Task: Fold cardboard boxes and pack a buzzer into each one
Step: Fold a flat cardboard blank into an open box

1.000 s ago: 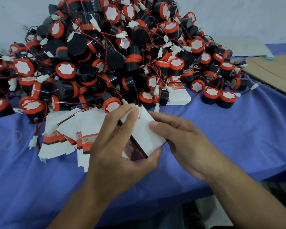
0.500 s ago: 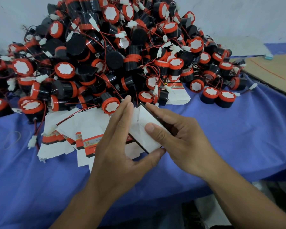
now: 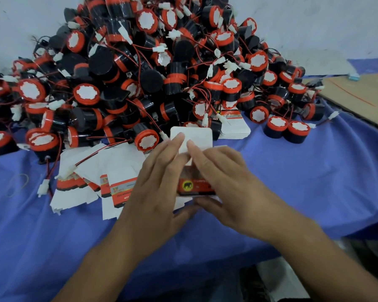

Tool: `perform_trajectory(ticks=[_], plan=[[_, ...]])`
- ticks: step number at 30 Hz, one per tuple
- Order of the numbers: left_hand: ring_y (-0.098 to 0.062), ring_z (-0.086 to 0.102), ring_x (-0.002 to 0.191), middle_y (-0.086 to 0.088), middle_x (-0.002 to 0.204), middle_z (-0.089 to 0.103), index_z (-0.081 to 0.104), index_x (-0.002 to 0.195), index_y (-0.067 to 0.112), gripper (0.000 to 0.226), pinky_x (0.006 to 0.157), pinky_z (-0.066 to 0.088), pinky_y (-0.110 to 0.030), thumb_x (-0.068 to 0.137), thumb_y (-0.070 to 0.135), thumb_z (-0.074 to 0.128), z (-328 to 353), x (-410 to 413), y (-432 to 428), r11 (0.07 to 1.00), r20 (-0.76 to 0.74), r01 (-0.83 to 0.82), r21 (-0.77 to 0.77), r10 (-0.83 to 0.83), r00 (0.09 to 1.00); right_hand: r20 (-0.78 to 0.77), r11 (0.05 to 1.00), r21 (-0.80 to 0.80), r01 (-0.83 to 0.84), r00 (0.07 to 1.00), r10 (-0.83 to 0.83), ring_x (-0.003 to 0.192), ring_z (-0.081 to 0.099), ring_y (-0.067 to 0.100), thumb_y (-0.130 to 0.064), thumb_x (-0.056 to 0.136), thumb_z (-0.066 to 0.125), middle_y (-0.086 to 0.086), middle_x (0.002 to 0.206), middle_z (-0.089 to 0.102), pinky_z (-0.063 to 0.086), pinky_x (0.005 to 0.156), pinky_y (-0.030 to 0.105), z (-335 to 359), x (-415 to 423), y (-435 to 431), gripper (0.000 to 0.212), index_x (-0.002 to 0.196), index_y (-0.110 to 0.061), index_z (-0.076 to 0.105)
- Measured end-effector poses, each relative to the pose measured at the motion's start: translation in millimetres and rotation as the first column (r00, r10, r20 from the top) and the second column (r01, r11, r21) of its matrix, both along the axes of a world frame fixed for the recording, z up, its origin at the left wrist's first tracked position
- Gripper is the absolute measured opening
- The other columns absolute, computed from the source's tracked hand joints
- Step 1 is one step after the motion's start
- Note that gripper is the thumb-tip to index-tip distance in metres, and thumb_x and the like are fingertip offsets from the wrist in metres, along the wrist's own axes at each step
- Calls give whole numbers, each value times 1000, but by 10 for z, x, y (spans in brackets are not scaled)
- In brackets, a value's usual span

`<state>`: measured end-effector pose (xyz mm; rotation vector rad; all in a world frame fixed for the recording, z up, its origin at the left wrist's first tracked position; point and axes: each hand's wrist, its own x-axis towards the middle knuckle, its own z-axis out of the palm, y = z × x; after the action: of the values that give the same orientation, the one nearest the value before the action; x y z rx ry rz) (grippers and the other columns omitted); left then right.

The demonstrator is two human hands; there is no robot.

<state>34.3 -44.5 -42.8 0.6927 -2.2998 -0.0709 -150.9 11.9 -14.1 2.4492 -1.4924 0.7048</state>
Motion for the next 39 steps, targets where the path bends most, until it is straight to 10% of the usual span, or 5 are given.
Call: perform_trajectory(ticks=[6, 13, 20, 30, 39], plan=[[-40, 57, 113, -22, 117, 62, 70, 104, 0, 54, 98, 48, -52, 69, 35, 90, -44, -17, 9, 961, 230, -216, -175, 253, 940, -88, 997, 62, 46, 995, -40, 91, 56, 27, -1, 81, 68, 13, 107, 60, 52, 86, 43, -137, 35, 6, 48, 128, 2, 60], [-37, 59, 95, -18, 105, 65, 71, 99, 4, 44, 75, 51, -45, 66, 28, 89, -23, -84, 113, 931, 243, -302, -207, 348, 906, -442, 864, 175, 471, 822, -359, 149, 26, 41, -25, 95, 57, 23, 126, 55, 17, 125, 48, -124, 147, 14, 33, 117, -1, 59], [-42, 63, 113, -24, 127, 63, 66, 119, -6, 60, 97, 49, -48, 68, 15, 91, -222, -179, 220, 957, 127, -261, 130, 245, 961, -263, 769, 289, 570, 819, -509, 71, 46, 24, -27, 96, 57, 3, 102, 61, 37, 57, 33, -124, 178, 86, 21, 97, -18, 38], [-3, 48, 81, 19, 97, 45, 52, 98, 29, 28, 66, 37, -16, 85, 26, 77, -224, -45, 46, 877, -85, -118, 467, 177, 981, 235, 845, 493, 204, 904, -356, 60, 53, 15, -61, 97, 39, -2, 63, 56, 38, 52, 33, -11, -183, -11, 40, 92, -22, 41], [10, 45, 98, 34, 107, 42, 41, 110, 45, 43, 75, 36, -4, 82, 48, 74, -168, 155, -62, 861, 11, -73, 503, 78, 997, 526, 869, 441, 225, 720, -453, 142, 37, 28, -29, 97, 56, 9, 155, 38, 36, 110, 33, -209, -485, -733, 58, 149, -11, 39]])
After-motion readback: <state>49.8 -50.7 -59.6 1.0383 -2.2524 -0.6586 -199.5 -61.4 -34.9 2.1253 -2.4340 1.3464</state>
